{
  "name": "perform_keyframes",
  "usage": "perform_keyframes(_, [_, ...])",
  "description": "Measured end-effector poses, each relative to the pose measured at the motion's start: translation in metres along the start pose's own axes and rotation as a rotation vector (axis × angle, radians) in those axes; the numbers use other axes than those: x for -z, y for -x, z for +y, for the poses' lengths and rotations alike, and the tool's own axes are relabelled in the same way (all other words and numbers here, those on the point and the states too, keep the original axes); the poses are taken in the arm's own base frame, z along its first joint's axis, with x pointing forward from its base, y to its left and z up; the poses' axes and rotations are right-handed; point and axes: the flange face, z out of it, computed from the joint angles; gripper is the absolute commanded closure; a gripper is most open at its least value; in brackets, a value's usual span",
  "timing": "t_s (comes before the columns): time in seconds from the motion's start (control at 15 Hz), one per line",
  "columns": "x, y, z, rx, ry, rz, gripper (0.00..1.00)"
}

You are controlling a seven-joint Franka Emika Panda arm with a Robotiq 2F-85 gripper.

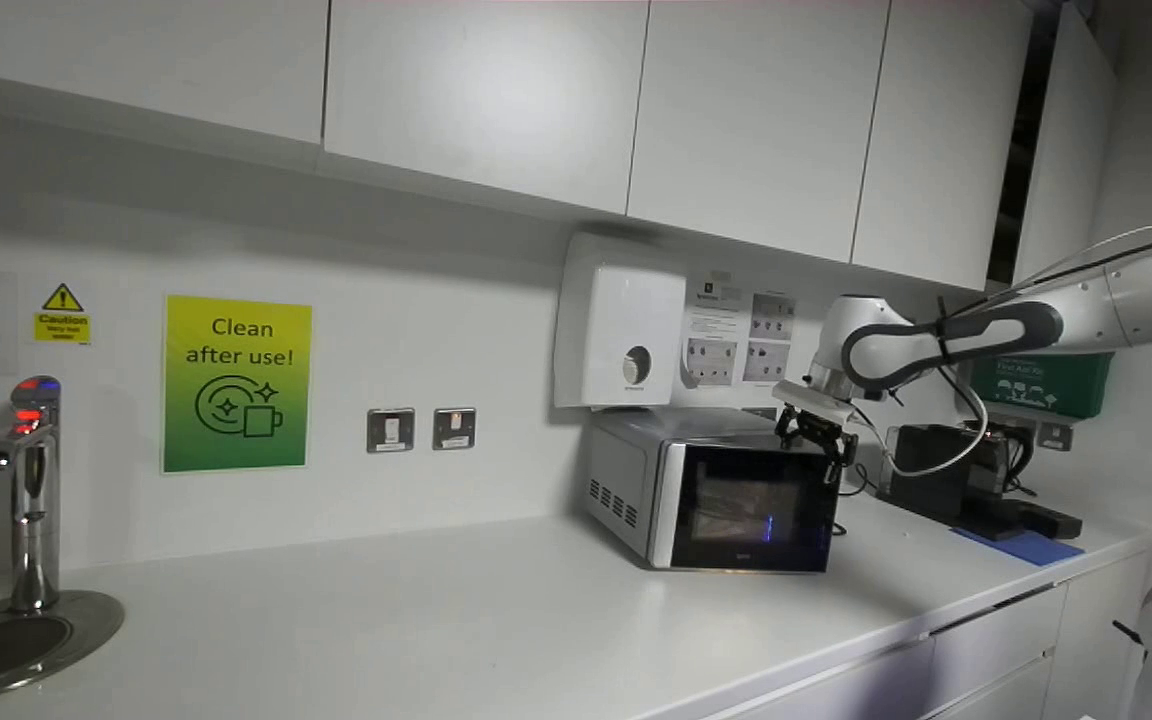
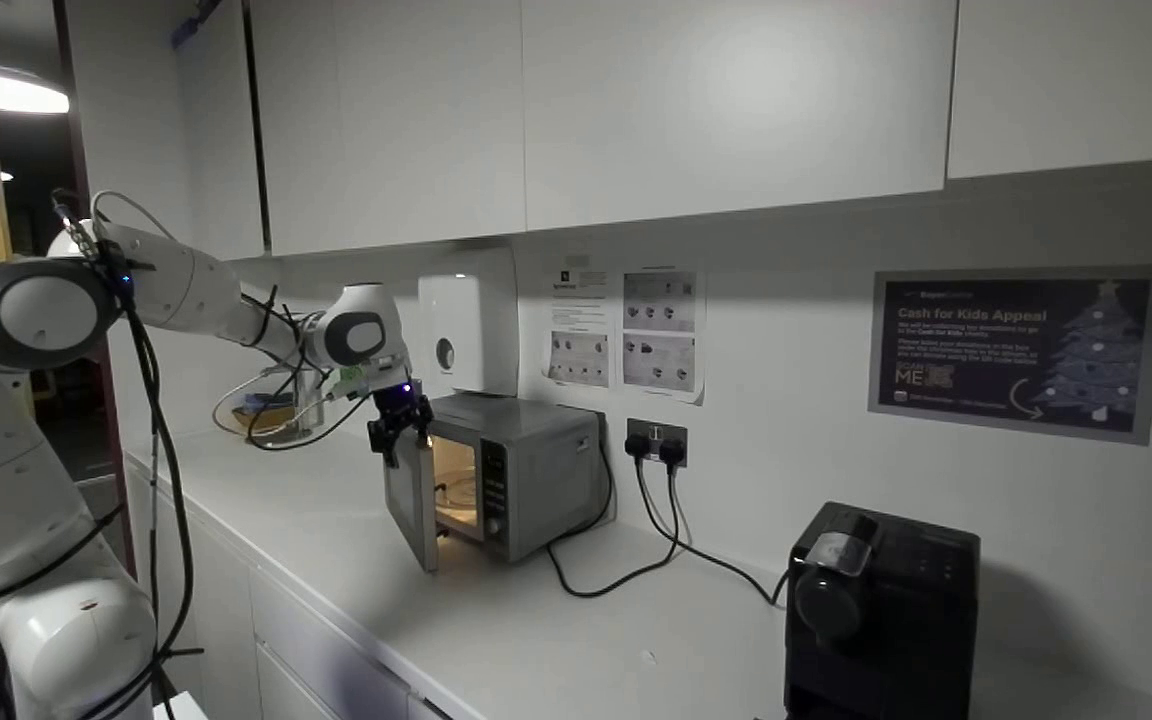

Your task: Pull open the microwave door fully

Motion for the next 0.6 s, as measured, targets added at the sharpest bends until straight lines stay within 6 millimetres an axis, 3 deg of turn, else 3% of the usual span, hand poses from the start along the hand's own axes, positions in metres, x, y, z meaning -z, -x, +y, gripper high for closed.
perform_keyframes(0.6, [0.018, 0.021, 0.016, -0.080, 0.043, 0.065, 0.00])
